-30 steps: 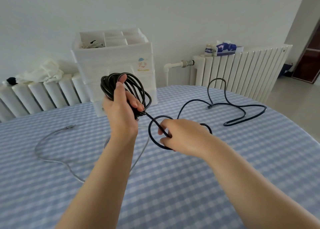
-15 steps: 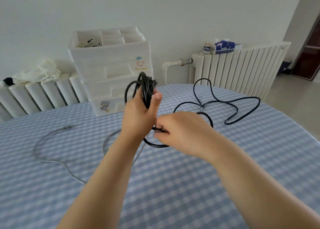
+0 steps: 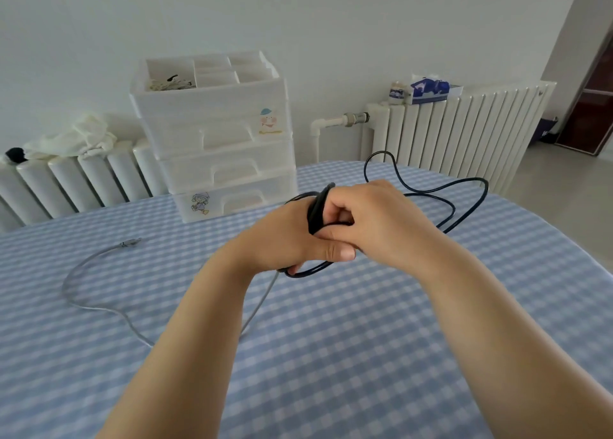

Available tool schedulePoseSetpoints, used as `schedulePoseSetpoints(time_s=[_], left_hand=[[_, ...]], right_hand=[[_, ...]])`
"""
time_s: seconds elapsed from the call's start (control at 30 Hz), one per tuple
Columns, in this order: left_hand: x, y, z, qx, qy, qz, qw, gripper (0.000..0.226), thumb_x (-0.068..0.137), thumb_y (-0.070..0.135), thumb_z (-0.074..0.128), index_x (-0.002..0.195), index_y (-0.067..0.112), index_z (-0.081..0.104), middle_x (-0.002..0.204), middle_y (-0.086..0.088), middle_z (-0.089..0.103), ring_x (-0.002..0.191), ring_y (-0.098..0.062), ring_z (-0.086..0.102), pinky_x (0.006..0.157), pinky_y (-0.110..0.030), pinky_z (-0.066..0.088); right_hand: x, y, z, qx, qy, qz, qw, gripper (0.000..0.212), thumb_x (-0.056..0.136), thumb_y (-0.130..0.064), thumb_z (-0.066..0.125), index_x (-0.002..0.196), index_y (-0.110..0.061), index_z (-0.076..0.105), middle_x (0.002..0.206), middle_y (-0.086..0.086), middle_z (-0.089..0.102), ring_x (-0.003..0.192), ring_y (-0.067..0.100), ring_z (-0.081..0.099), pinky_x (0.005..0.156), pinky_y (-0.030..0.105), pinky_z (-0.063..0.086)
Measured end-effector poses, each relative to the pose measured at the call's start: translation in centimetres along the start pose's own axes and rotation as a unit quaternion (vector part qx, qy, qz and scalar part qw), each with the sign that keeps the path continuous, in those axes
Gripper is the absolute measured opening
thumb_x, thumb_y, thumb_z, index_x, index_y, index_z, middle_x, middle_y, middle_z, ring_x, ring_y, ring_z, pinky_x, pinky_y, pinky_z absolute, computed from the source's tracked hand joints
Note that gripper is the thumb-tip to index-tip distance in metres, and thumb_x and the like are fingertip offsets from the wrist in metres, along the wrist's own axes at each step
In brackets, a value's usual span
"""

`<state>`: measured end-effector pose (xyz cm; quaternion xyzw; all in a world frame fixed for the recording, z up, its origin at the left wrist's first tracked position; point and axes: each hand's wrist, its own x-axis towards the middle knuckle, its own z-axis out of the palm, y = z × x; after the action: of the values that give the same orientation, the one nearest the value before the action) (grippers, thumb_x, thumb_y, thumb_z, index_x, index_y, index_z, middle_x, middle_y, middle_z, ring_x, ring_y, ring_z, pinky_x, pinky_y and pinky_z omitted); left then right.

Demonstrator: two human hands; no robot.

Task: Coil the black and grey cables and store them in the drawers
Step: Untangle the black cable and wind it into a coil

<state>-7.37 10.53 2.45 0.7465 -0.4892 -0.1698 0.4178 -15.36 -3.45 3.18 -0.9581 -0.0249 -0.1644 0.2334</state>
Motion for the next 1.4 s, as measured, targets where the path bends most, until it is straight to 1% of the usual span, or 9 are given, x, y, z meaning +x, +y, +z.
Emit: schedulePoseSetpoints(time_s=[0.13,0.3,0.43,0.6,0.73,0.97,1.13,1.23,1.4], left_hand=[[-0.3,-0.1,-0.5,0.149,0.091,-0.063,0.983,0.033,0.071,0.037,0.081,0.088,0.029,0.054,0.073,0.017,0.06,0.069,-0.001,0.058,0.06,-0.017,0.04],[-0.5,-0.7,-1.1,0.351,0.277,-0.072,0.891,0.034,0.088,0.047,0.057,0.109,0.023,0.049,0.072,0.005,0.062,0.066,-0.017,0.059,0.059,-0.036,0.05],[-0.3,-0.8,-0.5,0.376,0.279,-0.048,0.882,0.033,0.093,0.041,0.048,0.121,0.024,0.054,0.078,0.003,0.066,0.075,-0.024,0.061,0.059,-0.032,0.045],[-0.1,0.1,0.2,0.138,0.142,-0.05,0.979,0.008,0.093,0.03,0.056,0.088,0.026,0.059,0.059,0.022,0.058,0.056,0.002,0.055,0.056,-0.022,0.042],[-1.0,0.2,-0.8,-0.003,0.068,-0.039,0.997,0.029,0.095,0.019,0.053,0.067,0.01,0.05,0.037,0.004,0.046,0.036,-0.017,0.037,0.045,-0.026,0.034],[-1.4,-2.0,-2.4,-0.121,0.072,-0.02,0.99,0.055,0.092,0.028,0.051,0.047,-0.001,0.039,0.034,-0.008,0.037,0.03,-0.02,0.033,0.04,-0.022,0.032],[-0.8,-3.0,-1.7,-0.155,0.062,-0.023,0.986,0.054,0.093,0.028,0.049,0.047,0.002,0.039,0.035,-0.007,0.036,0.03,-0.02,0.032,0.04,-0.022,0.032],[-0.8,-3.3,-1.9,-0.199,0.083,-0.024,0.976,0.05,0.092,0.027,0.049,0.053,-0.003,0.036,0.036,-0.004,0.033,0.028,-0.018,0.029,0.038,-0.02,0.03],[-1.1,-4.7,-2.7,-0.448,-0.004,0.011,0.894,0.034,0.09,0.03,0.056,0.062,0.015,0.044,0.035,0.005,0.031,0.025,-0.011,0.028,0.035,-0.021,0.02]], right_hand=[[-0.1,0.3,0.3,-0.043,-0.018,0.018,0.999,0.017,0.087,-0.042,0.064,0.094,-0.031,0.054,0.081,-0.015,0.062,0.089,0.012,0.046,0.079,0.026,0.031],[0.4,1.8,1.3,-0.109,-0.014,0.088,0.99,0.032,0.087,-0.053,0.058,0.099,-0.023,0.059,0.086,-0.008,0.065,0.084,0.014,0.059,0.07,0.026,0.037],[0.6,3.1,2.0,-0.125,-0.087,0.171,0.974,0.072,0.08,-0.062,0.063,0.134,-0.02,0.039,0.126,0.003,0.056,0.111,0.025,0.057,0.083,0.038,0.048],[0.7,2.8,1.6,-0.166,0.06,0.084,0.981,0.099,0.078,-0.062,0.062,0.152,-0.027,0.005,0.147,0.005,0.032,0.13,0.027,0.042,0.111,0.052,0.027],[0.4,1.5,0.4,-0.081,0.013,0.008,0.997,0.089,0.08,-0.046,0.069,0.149,-0.035,0.013,0.146,-0.006,0.041,0.127,0.019,0.046,0.108,0.04,0.034],[0.9,1.3,-0.9,-0.081,-0.013,0.05,0.995,0.042,0.083,-0.06,0.059,0.122,-0.044,0.053,0.09,-0.019,0.057,0.087,0.01,0.056,0.065,0.027,0.042],[0.9,2.6,-1.6,-0.092,-0.073,0.062,0.991,0.048,0.079,-0.074,0.042,0.076,-0.029,0.058,0.072,-0.01,0.06,0.076,0.013,0.056,0.087,0.035,0.044],[0.9,3.3,-1.0,-0.166,-0.117,0.062,0.977,0.042,0.096,-0.059,0.031,0.081,-0.026,0.052,0.068,-0.011,0.052,0.076,0.014,0.053,0.107,0.042,0.024],[1.6,4.7,-0.9,0.006,0.044,0.11,0.993,0.035,0.086,-0.049,0.063,0.082,-0.014,0.063,0.073,0.002,0.063,0.067,0.017,0.059,0.066,0.03,0.049]])
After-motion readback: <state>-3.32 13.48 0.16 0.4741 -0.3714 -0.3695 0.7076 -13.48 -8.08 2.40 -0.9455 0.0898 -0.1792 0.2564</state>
